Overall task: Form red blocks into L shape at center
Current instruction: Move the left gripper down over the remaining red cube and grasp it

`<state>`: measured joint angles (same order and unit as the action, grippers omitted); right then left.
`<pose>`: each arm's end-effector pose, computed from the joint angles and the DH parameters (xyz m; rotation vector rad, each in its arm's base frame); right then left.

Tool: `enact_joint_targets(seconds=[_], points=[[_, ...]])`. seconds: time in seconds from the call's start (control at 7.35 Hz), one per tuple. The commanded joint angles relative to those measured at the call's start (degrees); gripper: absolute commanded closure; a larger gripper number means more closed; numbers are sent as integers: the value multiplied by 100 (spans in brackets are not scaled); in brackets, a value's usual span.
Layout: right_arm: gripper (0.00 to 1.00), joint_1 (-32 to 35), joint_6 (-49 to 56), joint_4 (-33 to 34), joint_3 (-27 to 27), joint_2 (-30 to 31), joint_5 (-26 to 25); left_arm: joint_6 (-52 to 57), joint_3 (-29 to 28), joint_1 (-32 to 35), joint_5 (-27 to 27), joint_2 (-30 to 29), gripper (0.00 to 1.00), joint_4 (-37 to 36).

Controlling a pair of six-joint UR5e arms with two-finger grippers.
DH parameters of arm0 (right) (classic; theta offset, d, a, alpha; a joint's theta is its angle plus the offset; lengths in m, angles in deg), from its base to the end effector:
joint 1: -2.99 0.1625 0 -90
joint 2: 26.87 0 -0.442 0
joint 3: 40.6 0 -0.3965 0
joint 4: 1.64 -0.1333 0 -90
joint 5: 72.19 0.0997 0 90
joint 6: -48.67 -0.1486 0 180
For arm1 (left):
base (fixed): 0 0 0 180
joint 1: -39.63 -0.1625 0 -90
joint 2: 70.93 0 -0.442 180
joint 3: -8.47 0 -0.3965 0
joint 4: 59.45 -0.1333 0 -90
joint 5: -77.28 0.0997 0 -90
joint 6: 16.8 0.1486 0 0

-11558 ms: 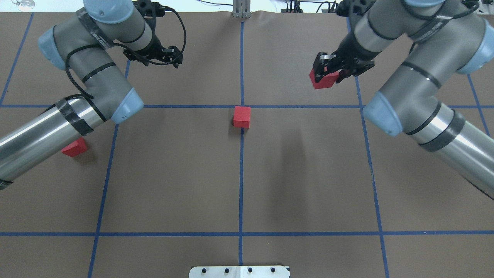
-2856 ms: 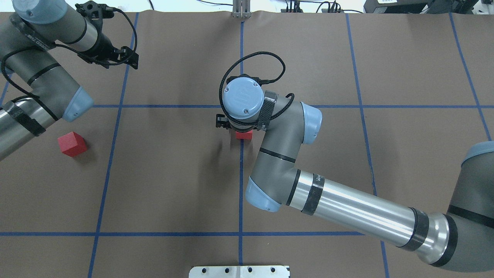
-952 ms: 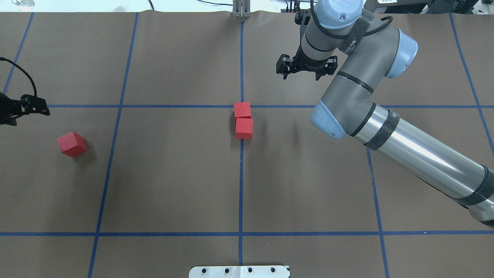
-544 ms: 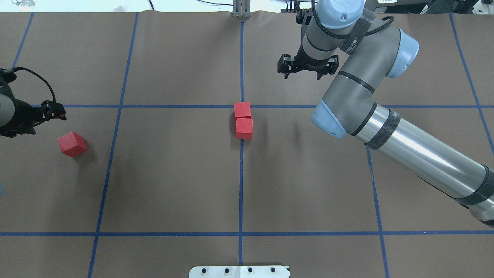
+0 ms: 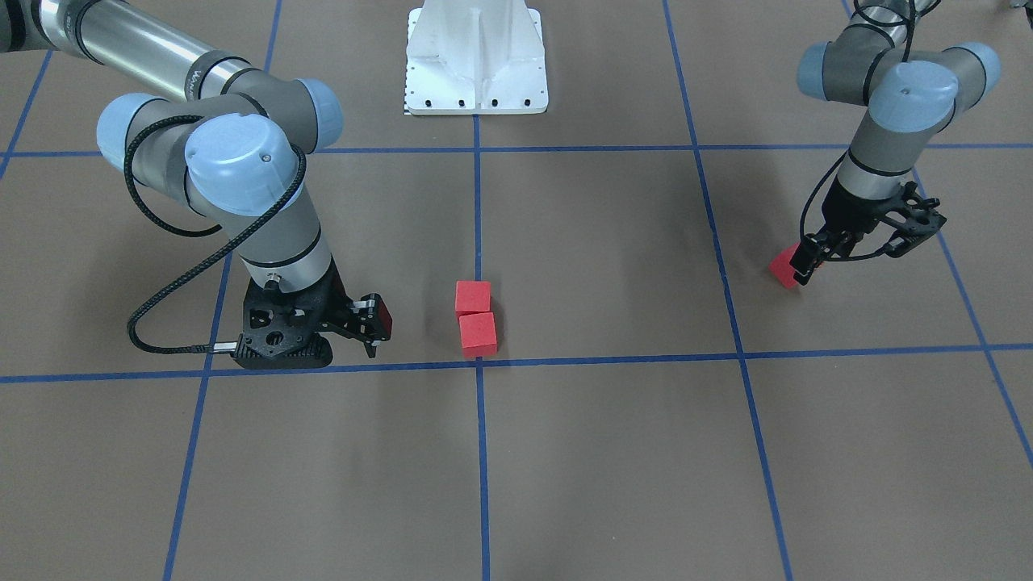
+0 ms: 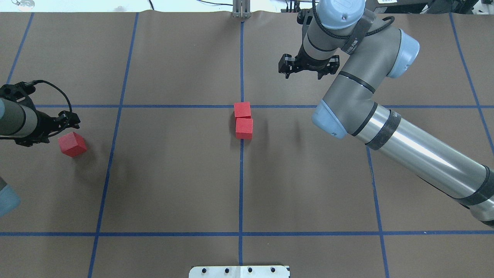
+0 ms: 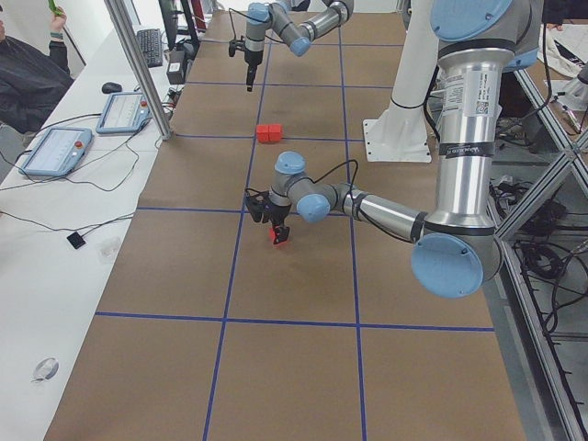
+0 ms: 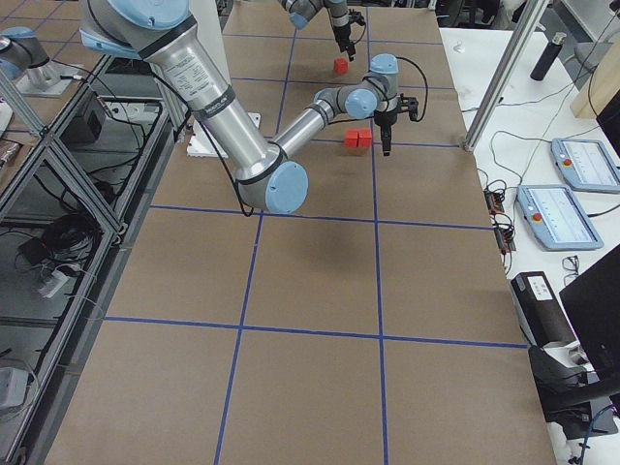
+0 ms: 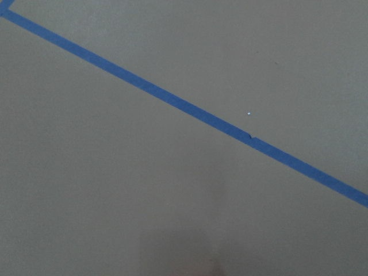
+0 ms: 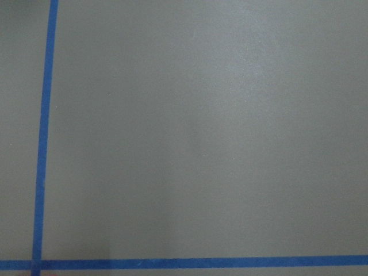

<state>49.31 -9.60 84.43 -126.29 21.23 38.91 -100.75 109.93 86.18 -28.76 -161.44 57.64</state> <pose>-0.4782 -0.6163 0.2873 0.1776 -0.7779 0.1076 0.3176 -0.4694 0.5703 0.0598 0.7368 -0.5796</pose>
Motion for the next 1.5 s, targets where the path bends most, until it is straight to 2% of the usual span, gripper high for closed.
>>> enact_joint_targets(seconds=[0.0,0.95,1.22,1.36], points=[[1,0,0,-3,-9,6,-1,-34,-12,-50,13,-63,0,-11],[1,-9,-44,-3,-26,6,-1,-8,-364,-173,22,-230,1,-19],[1,-35,-62,-3,-18,15,-10,1,-329,-173,22,-204,5,-11],[1,-52,-62,-3,-18,15,-10,1,-311,-164,22,-195,12,-19]])
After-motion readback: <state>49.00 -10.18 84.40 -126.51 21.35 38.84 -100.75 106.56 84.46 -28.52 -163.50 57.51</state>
